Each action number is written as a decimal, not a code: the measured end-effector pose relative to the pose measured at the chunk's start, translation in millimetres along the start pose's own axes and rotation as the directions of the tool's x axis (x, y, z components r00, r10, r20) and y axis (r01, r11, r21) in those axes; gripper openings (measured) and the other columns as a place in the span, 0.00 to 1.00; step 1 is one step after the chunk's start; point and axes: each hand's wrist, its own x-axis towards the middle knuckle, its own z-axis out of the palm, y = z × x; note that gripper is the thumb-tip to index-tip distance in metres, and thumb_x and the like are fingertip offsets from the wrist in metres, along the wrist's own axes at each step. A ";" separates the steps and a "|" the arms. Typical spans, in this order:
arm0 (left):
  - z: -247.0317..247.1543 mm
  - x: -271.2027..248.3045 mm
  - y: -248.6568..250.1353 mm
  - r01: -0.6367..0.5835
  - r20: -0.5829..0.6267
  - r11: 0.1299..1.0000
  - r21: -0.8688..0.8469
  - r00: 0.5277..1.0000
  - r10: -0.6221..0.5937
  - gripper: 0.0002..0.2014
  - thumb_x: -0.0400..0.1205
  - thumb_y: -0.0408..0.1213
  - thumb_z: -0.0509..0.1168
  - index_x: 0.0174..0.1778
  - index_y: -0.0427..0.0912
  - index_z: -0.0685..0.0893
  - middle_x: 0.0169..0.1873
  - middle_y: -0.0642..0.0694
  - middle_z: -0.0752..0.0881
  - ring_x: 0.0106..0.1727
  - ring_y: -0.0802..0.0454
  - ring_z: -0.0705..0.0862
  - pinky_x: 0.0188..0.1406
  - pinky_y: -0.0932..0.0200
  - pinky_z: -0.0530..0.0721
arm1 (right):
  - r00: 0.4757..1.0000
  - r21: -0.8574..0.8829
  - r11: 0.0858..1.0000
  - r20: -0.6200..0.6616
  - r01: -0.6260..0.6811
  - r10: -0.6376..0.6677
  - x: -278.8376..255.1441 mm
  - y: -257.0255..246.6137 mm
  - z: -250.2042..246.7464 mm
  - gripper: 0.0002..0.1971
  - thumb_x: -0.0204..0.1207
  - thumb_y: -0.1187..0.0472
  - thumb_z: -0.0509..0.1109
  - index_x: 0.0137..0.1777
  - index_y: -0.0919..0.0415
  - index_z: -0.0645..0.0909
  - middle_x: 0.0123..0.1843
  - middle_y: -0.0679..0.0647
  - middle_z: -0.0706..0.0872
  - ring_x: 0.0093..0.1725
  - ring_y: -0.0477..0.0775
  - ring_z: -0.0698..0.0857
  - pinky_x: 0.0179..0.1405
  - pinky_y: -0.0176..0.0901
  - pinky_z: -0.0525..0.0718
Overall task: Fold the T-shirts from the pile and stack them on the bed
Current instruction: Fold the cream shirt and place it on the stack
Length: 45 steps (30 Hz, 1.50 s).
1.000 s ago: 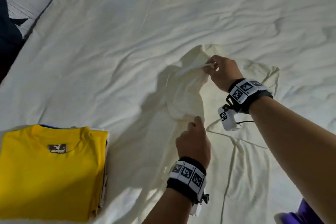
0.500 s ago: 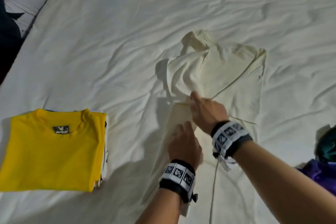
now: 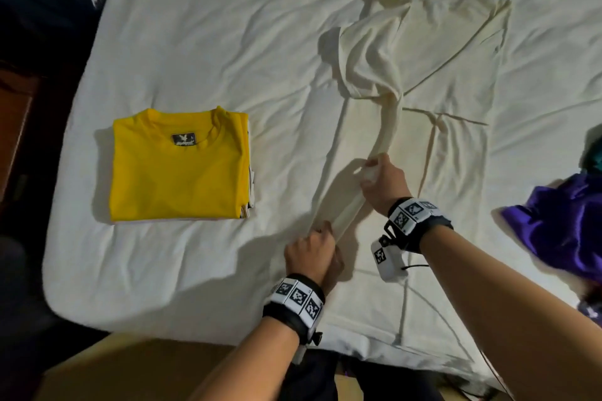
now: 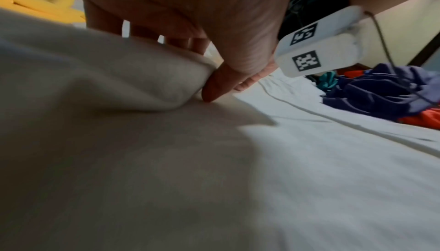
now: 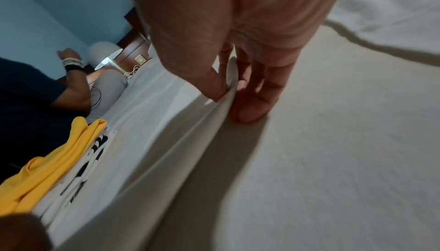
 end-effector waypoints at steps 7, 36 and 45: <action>-13.4 -66.7 25.4 -0.252 0.090 0.968 -0.017 0.963 0.252 0.13 0.65 0.45 0.79 0.39 0.45 0.85 0.25 0.45 0.86 0.24 0.42 0.86 0.22 0.58 0.75 | 0.997 0.058 0.998 -0.081 0.010 -0.005 -12.8 8.2 -11.4 0.18 0.79 0.67 0.68 0.68 0.57 0.76 0.52 0.56 0.83 0.46 0.58 0.83 0.32 0.37 0.77; -42.4 47.7 2.3 -0.434 0.198 0.896 0.096 0.890 0.410 0.16 0.86 0.43 0.60 0.68 0.45 0.78 0.67 0.42 0.79 0.69 0.40 0.76 0.73 0.35 0.66 | 0.961 -0.610 0.783 -0.126 0.121 -0.247 -3.8 25.3 5.0 0.30 0.87 0.43 0.50 0.82 0.59 0.65 0.82 0.56 0.71 0.83 0.61 0.65 0.85 0.72 0.39; -146.7 195.6 21.4 -0.387 -0.122 0.921 0.052 0.912 0.390 0.10 0.89 0.38 0.57 0.60 0.44 0.82 0.54 0.41 0.86 0.56 0.38 0.84 0.50 0.45 0.77 | 0.885 -0.551 0.815 -0.270 0.181 -0.379 73.9 -32.4 -55.0 0.16 0.81 0.53 0.67 0.66 0.55 0.81 0.61 0.57 0.83 0.62 0.65 0.78 0.62 0.61 0.74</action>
